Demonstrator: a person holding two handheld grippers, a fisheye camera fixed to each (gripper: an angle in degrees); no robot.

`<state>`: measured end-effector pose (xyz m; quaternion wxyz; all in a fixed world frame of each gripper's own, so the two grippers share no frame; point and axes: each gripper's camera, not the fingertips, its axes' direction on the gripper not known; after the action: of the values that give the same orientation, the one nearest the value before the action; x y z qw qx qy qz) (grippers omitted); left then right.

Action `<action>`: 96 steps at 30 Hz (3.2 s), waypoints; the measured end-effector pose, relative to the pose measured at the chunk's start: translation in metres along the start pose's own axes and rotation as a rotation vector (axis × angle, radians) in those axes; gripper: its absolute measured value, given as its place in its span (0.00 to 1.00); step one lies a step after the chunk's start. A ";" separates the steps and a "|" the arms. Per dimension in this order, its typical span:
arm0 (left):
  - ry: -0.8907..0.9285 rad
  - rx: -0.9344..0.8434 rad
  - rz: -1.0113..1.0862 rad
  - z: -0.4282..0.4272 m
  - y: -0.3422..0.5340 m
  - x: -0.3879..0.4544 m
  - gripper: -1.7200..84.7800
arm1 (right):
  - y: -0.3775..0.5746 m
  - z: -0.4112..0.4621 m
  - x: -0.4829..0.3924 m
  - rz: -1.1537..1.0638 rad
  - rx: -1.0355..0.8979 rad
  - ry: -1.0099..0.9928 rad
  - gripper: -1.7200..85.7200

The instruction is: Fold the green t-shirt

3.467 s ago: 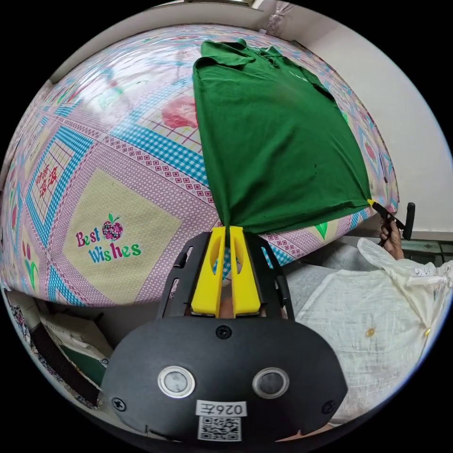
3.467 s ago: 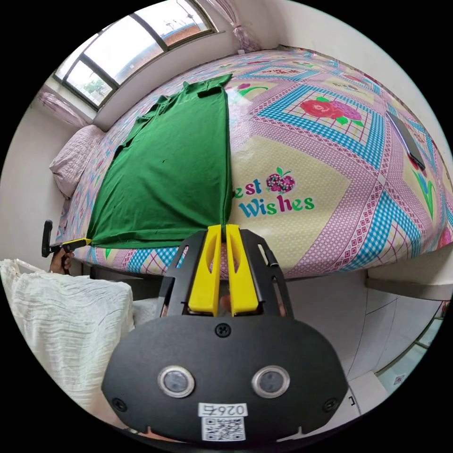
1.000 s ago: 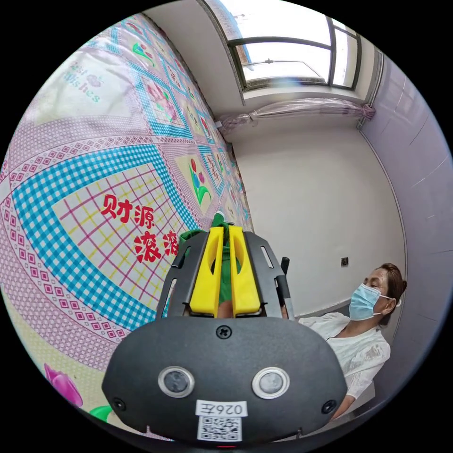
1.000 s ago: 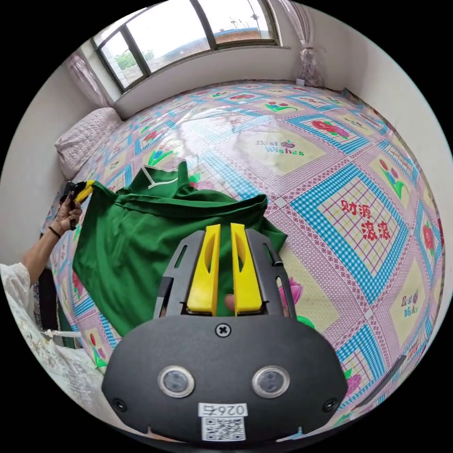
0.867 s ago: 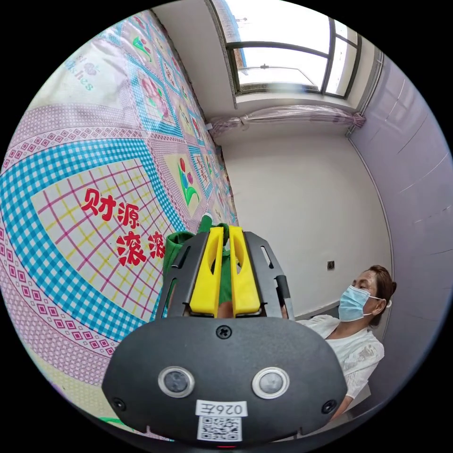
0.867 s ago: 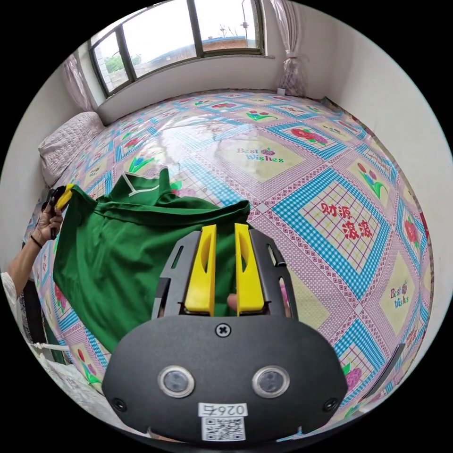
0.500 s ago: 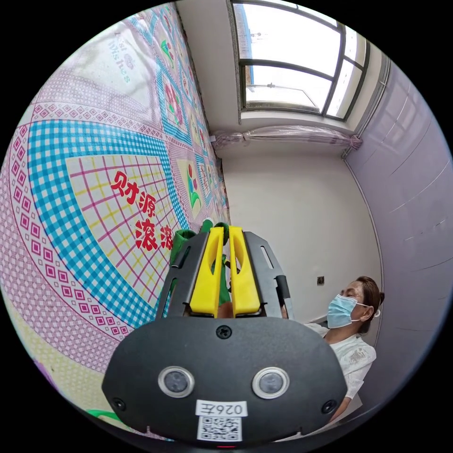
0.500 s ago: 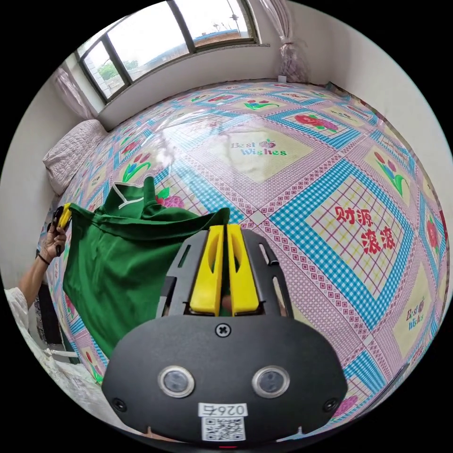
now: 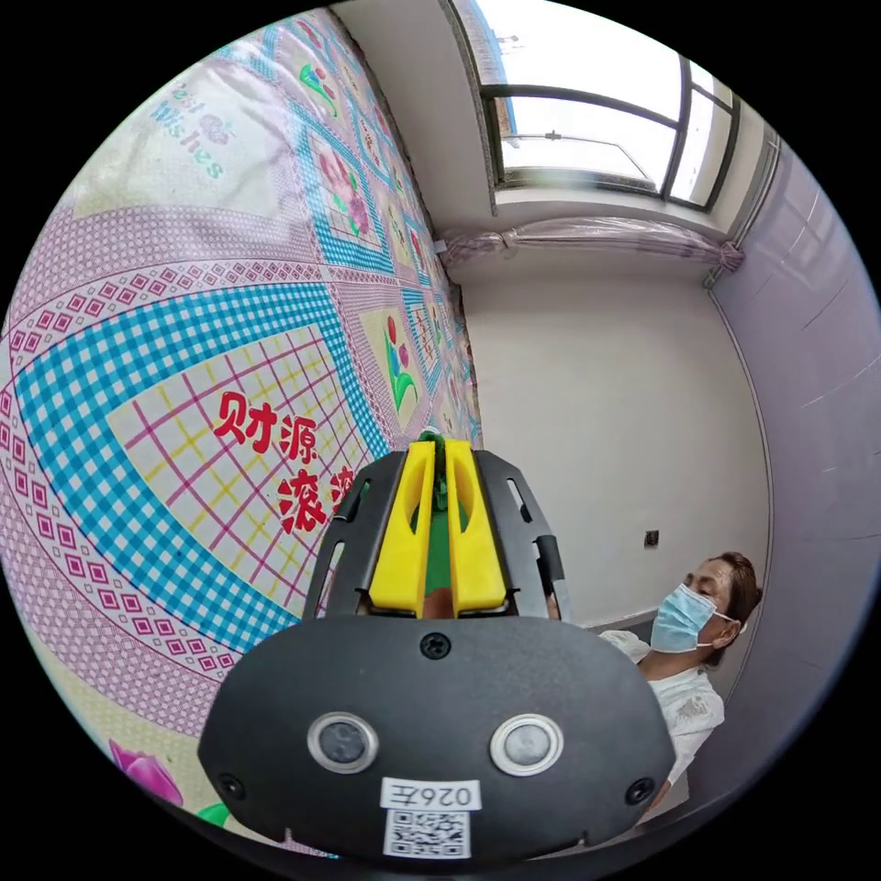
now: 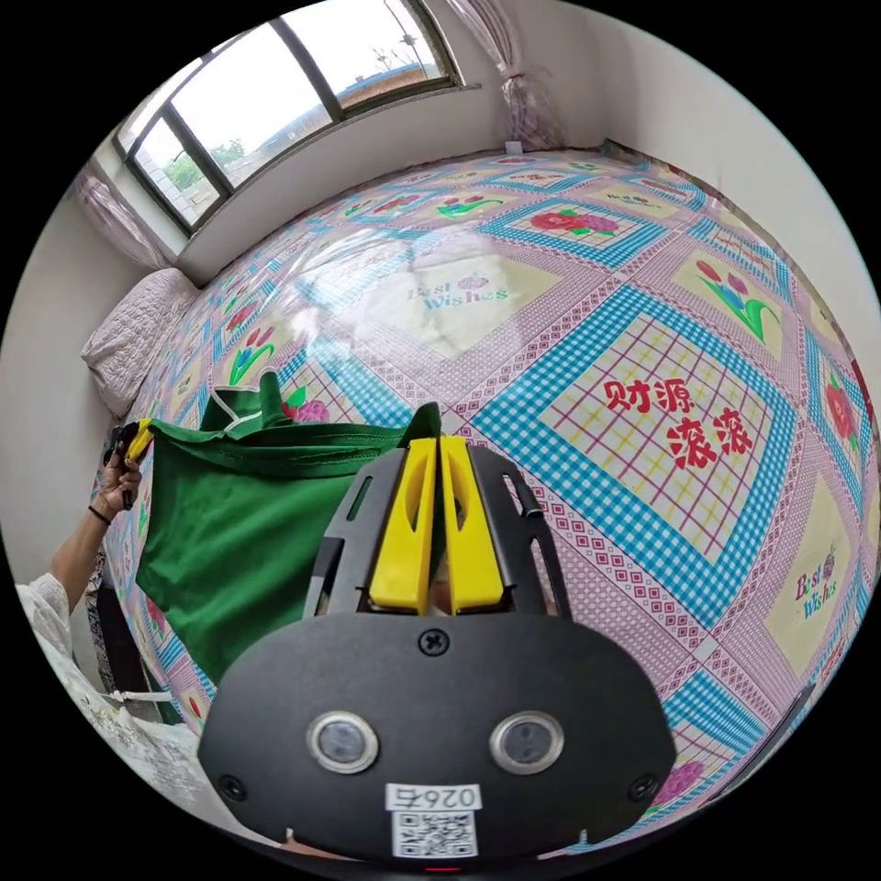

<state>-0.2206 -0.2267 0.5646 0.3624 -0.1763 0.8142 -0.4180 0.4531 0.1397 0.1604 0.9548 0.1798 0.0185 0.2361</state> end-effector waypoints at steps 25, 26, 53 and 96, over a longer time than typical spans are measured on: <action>-0.139 -0.563 0.261 0.186 0.045 0.029 0.01 | 0.003 0.026 -0.049 -0.320 -0.129 -0.226 0.01; -0.174 -0.632 0.260 0.208 0.045 0.026 0.01 | -0.002 0.032 -0.050 -0.333 -0.150 -0.224 0.01; -0.214 -0.591 0.222 0.299 0.051 -0.002 0.01 | -0.009 0.039 -0.024 -0.314 -0.076 -0.172 0.01; -0.490 0.523 0.537 -0.074 0.635 0.114 0.01 | 0.529 0.148 -0.547 -1.097 0.176 0.363 0.01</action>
<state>-0.3419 0.1209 0.0291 0.6726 0.0453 0.5880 -0.4470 -0.2499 0.2754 0.4582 0.9005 0.1794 0.2916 -0.2681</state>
